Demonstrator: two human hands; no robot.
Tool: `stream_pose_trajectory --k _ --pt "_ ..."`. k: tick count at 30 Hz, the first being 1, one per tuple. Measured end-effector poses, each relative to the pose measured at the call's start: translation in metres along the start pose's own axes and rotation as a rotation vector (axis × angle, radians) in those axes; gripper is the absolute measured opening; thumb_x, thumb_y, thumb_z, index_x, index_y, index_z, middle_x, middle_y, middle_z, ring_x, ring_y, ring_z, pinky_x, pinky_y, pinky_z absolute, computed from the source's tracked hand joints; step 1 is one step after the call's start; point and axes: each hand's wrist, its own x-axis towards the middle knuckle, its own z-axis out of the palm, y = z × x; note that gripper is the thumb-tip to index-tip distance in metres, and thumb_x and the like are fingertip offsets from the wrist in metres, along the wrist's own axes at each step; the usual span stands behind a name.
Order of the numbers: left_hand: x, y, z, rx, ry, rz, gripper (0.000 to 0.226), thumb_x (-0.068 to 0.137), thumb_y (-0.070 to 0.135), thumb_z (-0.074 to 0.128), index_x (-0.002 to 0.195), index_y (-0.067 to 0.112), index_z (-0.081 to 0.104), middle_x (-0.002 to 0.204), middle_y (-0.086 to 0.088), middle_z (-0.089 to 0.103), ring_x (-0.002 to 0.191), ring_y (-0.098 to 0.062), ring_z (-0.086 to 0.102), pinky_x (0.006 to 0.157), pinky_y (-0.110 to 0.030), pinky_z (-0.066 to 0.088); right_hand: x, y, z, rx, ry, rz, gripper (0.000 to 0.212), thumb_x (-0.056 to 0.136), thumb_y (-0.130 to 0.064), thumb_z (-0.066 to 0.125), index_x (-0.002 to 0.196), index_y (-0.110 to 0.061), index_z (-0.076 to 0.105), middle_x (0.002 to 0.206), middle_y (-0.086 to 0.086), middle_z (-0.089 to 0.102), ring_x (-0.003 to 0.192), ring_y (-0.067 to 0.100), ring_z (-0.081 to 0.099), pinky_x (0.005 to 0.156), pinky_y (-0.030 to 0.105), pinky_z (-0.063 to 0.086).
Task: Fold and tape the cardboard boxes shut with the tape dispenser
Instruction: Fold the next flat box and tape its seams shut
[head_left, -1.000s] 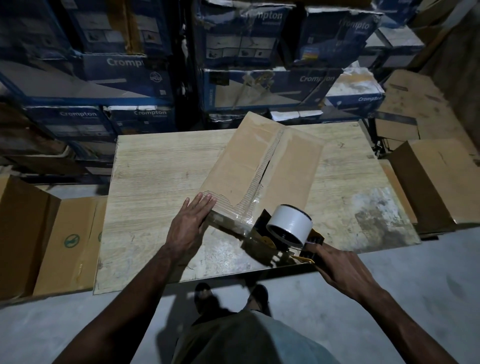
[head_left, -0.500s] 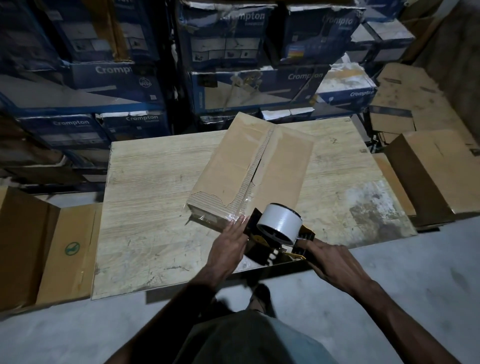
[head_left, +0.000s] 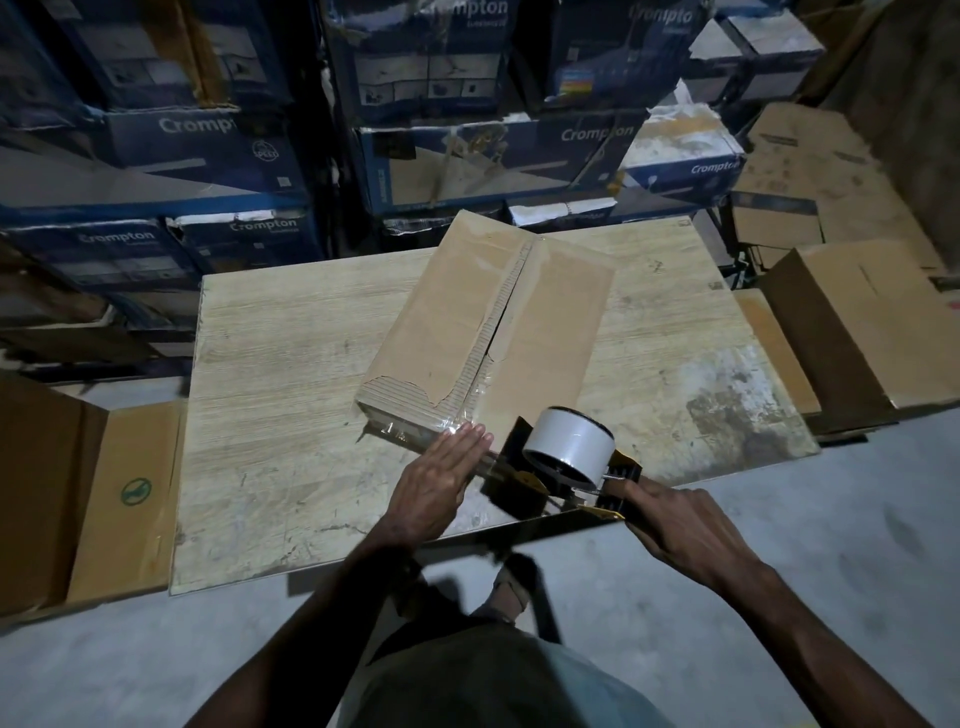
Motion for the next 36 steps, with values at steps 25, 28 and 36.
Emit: stream_pose_trajectory --k 25,28,36 --pt "0.026 0.061 0.026 0.227 -0.112 0.134 0.081 0.057 -0.001 0.091 0.134 0.005 0.066 0.151 -0.012 0.055 0.141 -0.024 0.050 0.128 -0.036 0.011 -0.030 0.027 0.000 0.003 -0.031 0.037 0.064 0.075 -0.018 0.087 0.127 -0.032 0.054 0.107 -0.002 0.072 0.051 0.022 0.060 0.039 0.030 0.039" --pt "0.025 0.061 0.023 0.244 -0.088 0.171 0.079 0.062 -0.003 0.083 0.138 0.004 0.062 0.153 -0.012 0.053 0.144 -0.023 0.046 0.129 -0.033 0.004 -0.029 0.026 -0.003 -0.009 -0.037 0.026 0.064 0.074 -0.018 0.087 0.127 -0.033 0.053 0.103 -0.003 0.072 0.052 0.021 0.059 0.040 0.029 0.036" --pt "0.022 0.055 0.024 0.145 -0.083 0.202 0.080 0.081 -0.010 0.052 0.158 0.007 0.037 0.164 -0.007 0.030 0.153 -0.021 0.031 0.129 -0.033 0.003 -0.082 0.059 -0.018 -0.057 -0.079 0.027 0.079 0.059 -0.012 0.095 0.123 -0.035 0.054 0.100 -0.001 0.073 0.041 0.021 0.052 0.038 0.026 0.024"
